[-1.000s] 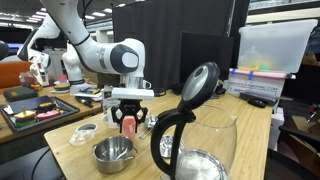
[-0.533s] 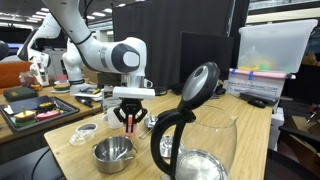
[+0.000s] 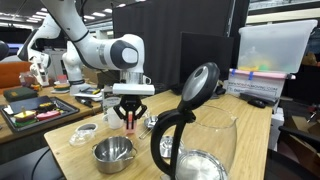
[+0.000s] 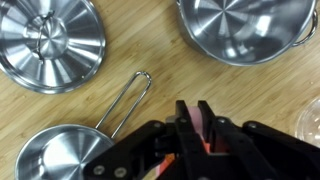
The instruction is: Pour the contents in the pink mug into the silver bowl
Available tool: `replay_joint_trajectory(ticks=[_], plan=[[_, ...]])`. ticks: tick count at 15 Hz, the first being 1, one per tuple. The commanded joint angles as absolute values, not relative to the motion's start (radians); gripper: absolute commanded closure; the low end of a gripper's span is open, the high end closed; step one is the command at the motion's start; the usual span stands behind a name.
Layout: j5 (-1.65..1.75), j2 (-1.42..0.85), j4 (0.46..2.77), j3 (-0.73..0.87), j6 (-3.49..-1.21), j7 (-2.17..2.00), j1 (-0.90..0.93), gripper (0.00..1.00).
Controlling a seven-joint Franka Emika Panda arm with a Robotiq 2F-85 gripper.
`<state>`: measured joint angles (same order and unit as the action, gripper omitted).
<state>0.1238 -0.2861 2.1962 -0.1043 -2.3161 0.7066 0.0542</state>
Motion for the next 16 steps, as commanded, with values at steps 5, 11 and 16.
replay_joint_trajectory(ticks=[5, 11, 16], plan=[[0.316, -0.183, 2.223, -0.098, -2.267, 0.654, 0.080, 0.96], [0.520, -0.092, 2.283, -0.088, -2.245, 0.534, 0.083, 0.96], [0.523, 0.002, 2.393, -0.073, -2.220, 0.475, 0.067, 0.96]])
